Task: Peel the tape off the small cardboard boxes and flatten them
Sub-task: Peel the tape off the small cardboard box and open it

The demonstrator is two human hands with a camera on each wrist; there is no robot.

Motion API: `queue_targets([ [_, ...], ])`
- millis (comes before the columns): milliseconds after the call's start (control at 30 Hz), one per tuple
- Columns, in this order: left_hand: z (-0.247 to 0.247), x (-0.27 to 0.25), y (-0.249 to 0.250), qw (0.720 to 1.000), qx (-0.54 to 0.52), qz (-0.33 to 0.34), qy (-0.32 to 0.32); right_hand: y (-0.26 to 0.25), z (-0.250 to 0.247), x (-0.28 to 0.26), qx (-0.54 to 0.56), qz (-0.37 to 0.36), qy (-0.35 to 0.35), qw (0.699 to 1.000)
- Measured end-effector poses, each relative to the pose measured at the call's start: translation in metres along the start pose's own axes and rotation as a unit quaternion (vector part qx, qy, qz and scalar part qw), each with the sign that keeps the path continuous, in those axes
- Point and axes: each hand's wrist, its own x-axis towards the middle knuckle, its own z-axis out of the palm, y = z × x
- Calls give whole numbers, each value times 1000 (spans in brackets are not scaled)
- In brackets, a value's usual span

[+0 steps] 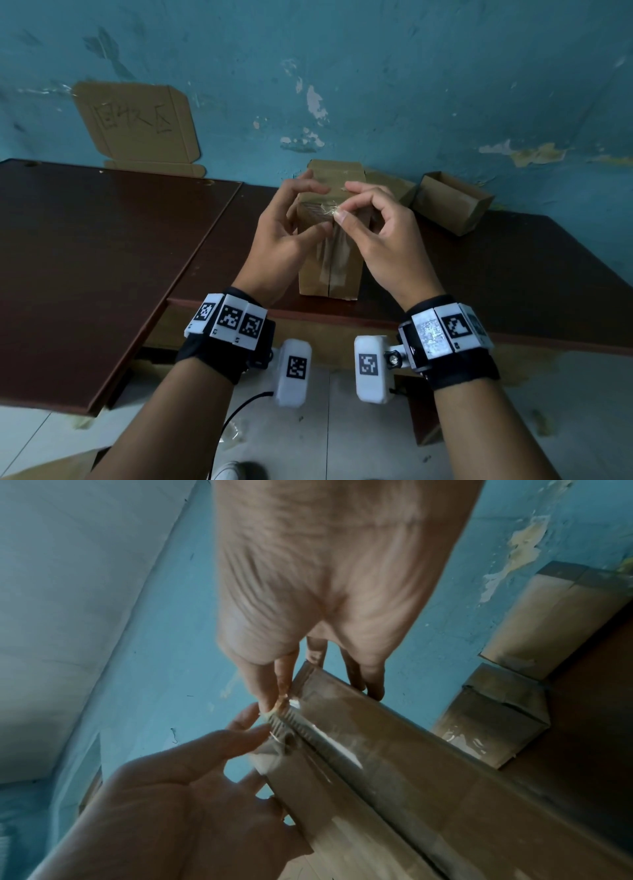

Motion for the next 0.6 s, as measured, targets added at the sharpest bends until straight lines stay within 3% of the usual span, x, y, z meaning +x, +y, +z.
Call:
queue_targets([
  [200, 3, 1, -1, 997, 71, 31, 18, 0, 3, 0, 5, -36, 19, 999],
  [600, 2, 4, -3, 998, 41, 20, 39, -1, -3, -1, -18, -30, -5, 999],
])
